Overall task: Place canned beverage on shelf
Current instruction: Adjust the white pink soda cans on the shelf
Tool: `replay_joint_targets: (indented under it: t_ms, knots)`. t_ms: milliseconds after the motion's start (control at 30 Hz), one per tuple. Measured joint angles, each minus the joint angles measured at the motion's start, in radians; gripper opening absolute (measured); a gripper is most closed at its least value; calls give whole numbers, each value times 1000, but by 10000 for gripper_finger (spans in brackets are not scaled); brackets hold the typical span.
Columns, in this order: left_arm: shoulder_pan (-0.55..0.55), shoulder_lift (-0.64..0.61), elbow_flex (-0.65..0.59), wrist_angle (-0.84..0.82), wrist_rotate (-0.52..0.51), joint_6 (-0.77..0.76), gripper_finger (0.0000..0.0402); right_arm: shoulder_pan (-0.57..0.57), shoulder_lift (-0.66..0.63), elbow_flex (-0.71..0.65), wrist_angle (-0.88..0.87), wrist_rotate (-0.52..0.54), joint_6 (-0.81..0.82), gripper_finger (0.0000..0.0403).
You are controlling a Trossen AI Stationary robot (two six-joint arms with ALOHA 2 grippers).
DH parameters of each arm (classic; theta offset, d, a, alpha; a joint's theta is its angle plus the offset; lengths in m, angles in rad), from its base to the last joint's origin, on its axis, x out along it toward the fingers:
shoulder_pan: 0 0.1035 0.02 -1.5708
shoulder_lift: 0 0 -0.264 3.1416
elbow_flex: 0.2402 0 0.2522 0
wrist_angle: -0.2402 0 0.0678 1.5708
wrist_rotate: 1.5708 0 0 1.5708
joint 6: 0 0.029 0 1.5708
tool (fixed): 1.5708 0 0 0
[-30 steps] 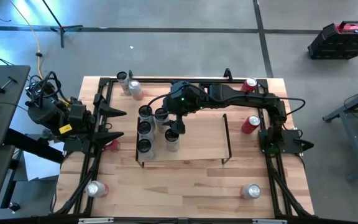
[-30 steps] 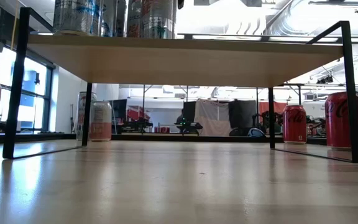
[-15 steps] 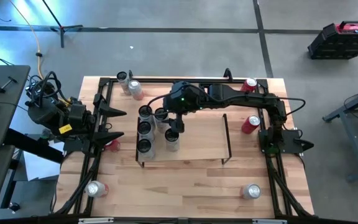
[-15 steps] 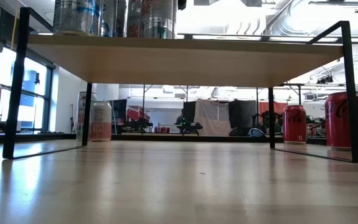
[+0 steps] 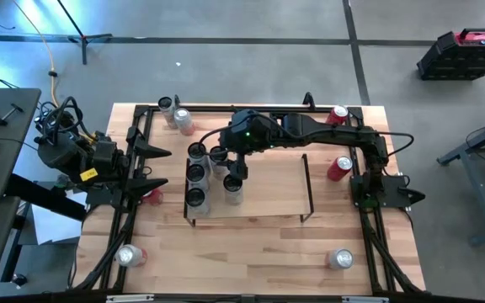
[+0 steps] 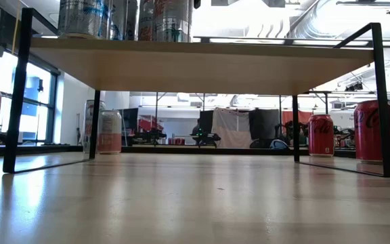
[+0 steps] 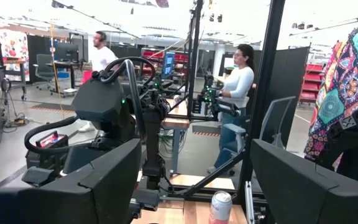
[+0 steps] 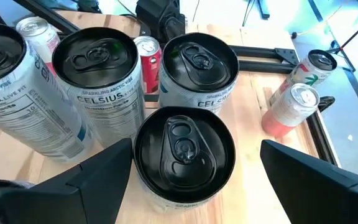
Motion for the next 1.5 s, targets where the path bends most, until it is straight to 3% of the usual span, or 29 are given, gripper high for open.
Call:
replay_joint_targets:
  t_ms: [1500]
  knots:
    - [0, 4, 0, -1, 0, -7, 291, 3, 0, 0, -23, 37, 5, 339]
